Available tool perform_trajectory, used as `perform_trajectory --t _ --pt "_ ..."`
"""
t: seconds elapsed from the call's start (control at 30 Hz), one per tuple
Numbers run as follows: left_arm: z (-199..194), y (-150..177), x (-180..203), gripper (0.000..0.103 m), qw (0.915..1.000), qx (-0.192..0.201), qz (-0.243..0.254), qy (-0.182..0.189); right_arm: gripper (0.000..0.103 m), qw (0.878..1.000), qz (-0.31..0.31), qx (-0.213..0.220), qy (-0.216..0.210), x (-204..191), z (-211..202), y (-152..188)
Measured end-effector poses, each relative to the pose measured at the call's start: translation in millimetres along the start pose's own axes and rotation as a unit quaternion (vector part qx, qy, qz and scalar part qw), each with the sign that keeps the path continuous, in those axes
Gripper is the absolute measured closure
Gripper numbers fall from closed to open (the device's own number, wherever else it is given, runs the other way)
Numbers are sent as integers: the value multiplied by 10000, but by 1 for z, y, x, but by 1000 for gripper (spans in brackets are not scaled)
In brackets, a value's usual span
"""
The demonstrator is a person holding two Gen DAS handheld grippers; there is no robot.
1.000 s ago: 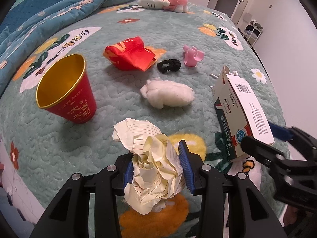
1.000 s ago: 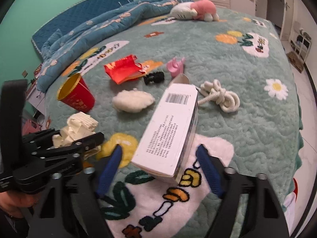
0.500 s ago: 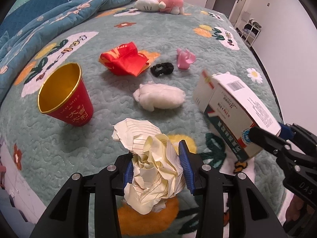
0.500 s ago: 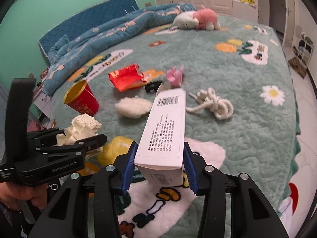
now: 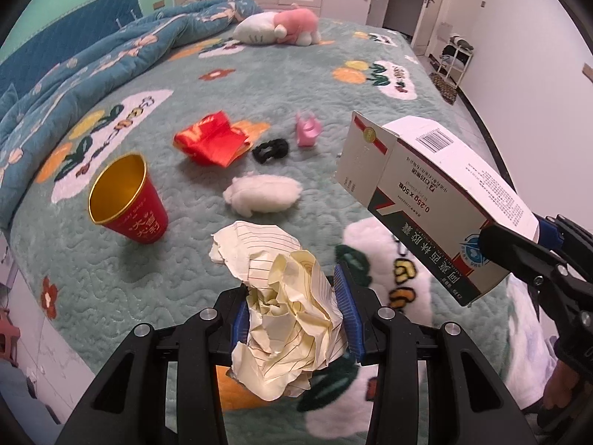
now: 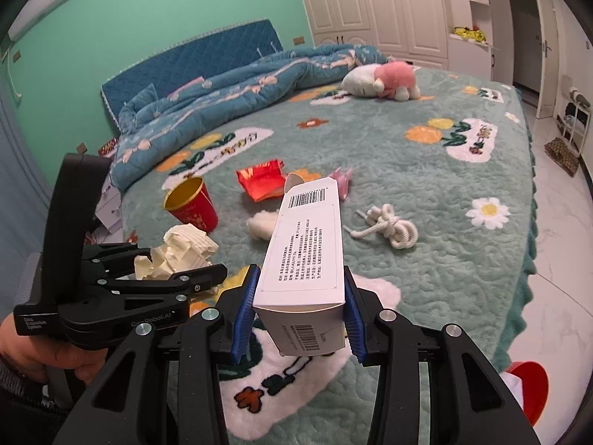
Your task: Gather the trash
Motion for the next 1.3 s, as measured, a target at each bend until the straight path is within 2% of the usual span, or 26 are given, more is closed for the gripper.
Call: perform_trajectory --t 0.23,0.4,0.63,0.93,1.13,1.3 --pt "-20 -6 33 60 9993 193 311 45 61 9994 79 309 144 17 -48 3" --pt "-29 -12 73 59 9969 293 707 186 61 9979 142 517 374 37 -84 9" --pt "-36 -23 143 59 9887 407 1351 506 61 9917 445 838 867 87 -143 28" --pt "-33 -33 248 59 9691 430 2203 1027 61 9763 1009 1097 1570 155 -210 67" --pt "-25 -27 321 59 9494 306 2790 1411 61 9610 1478 1104 2062 209 -247 103" --pt "-11 -18 368 59 9361 94 3079 1697 61 9479 1950 1006 2310 253 -260 138"
Point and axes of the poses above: each gripper's, at about its wrist camera, not at the fingertips, and z roughly the way its jaws point, x to its right, y to its underside, the point moved 6 cm from there along z, roughly the way its jaws point, and after that the axes turned 5 degrees about -y, right-handed, at the moved point
